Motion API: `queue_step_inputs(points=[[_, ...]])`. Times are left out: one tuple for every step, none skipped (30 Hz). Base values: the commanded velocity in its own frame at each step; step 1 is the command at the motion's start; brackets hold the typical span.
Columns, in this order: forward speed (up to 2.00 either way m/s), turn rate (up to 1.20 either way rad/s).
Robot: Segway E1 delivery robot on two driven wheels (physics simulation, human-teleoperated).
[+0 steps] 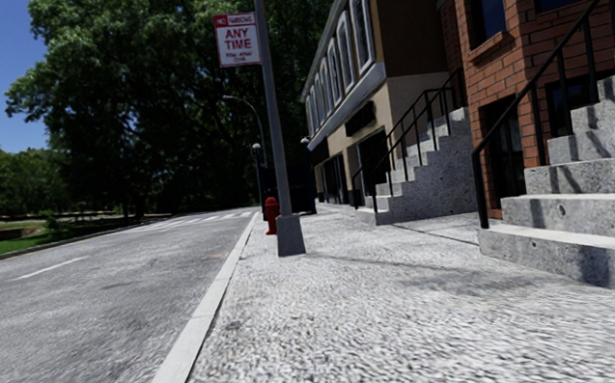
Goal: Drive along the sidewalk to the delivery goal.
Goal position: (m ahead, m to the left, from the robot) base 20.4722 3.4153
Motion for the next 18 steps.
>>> queue_step_inputs(points=[[1.48,-0.6],[1.48,-0.6],[1.48,-0.6],[1.48,-0.6],[1.48,-0.6],[1.48,-0.6],[1.48,-0.6],[1.48,-0.6],[1.48,-0.6],[1.48,-0.6],[1.48,-0.6],[1.48,-0.59],[1.48,-0.51],[1.48,-0.35],[1.47,0.0],[1.47,0.0],[1.47,0.0],[1.47,0.0]])
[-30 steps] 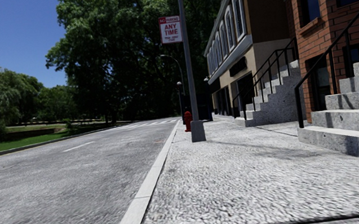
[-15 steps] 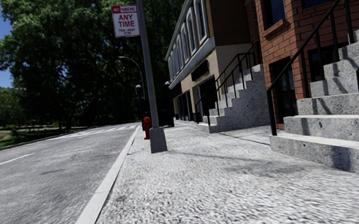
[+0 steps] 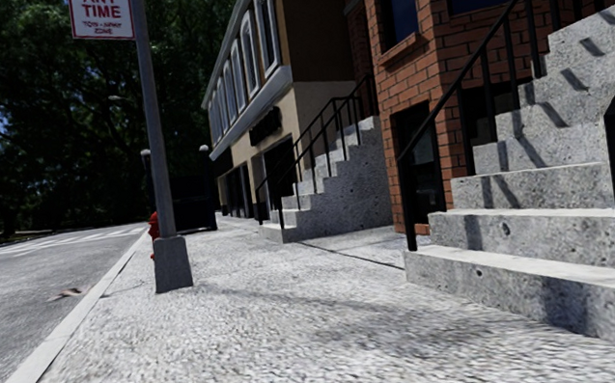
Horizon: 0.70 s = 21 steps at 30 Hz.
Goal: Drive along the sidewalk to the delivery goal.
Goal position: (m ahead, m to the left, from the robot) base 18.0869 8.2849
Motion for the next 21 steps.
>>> queue_step_inputs(points=[[1.47,0.0],[1.47,0.0],[1.47,0.0],[1.47,0.0],[1.49,0.0],[1.49,0.0],[1.6,0.0],[1.72,0.0],[1.76,0.0],[1.76,0.0],[1.83,0.0],[2.0,0.01],[2.0,0.15],[2.0,0.15],[2.0,0.27],[2.0,0.34],[2.0,0.38],[2.0,0.38],[2.0,0.38],[2.0,0.38],[2.0,0.31]])
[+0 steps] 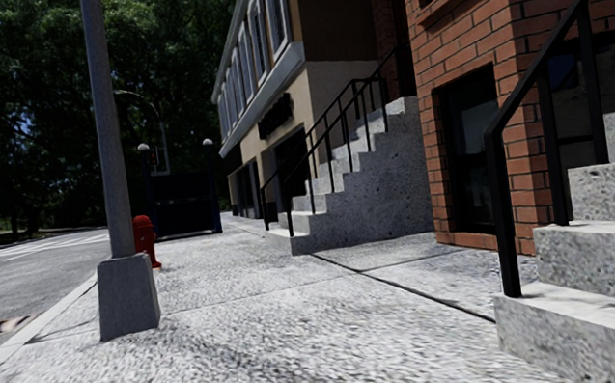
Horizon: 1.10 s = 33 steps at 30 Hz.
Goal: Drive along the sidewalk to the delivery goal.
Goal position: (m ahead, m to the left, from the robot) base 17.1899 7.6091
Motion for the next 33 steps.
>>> queue_step_inputs(points=[[2.0,0.23],[2.0,0.23],[2.0,0.21],[2.0,0.21],[2.0,0.25],[2.0,0.25],[2.0,0.36],[2.0,0.4],[2.0,0.4],[2.0,0.4],[2.0,0.4],[2.0,0.4],[2.0,0.4],[2.0,0.4],[2.0,0.4],[2.0,0.45],[2.0,0.48],[2.0,0.48],[2.0,0.48],[2.0,0.48],[2.0,0.49],[2.0,0.49],[2.0,0.43],[2.0,0.43],[2.0,0.25],[2.0,0.12],[2.0,0.0],[2.0,0.0],[2.0,0.0],[2.0,0.0],[2.0,0.0],[2.0,0.0],[2.0,0.0]])
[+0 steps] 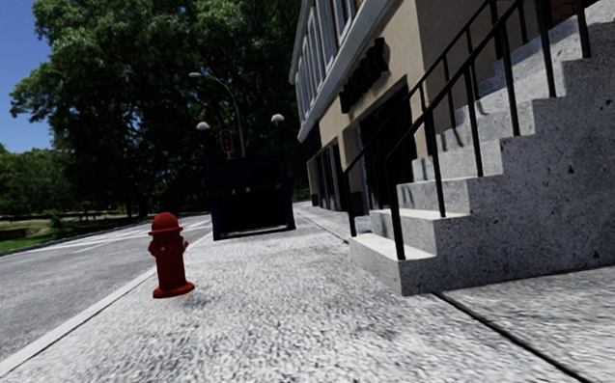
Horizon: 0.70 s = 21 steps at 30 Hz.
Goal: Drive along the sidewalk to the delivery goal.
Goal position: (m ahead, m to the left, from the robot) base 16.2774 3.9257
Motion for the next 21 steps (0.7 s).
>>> queue_step_inputs(points=[[2.0,0.0],[2.0,0.1],[1.99,0.24],[1.99,0.24],[1.99,0.32],[1.99,0.34],[1.99,0.34],[1.99,0.34],[1.99,0.34],[1.99,0.34],[1.99,0.35],[1.99,0.35],[1.99,0.35],[1.99,0.35],[1.99,0.35],[1.99,0.35],[1.99,0.35],[1.99,0.29],[1.99,0.14],[1.99,0.14],[1.99,0.0]])
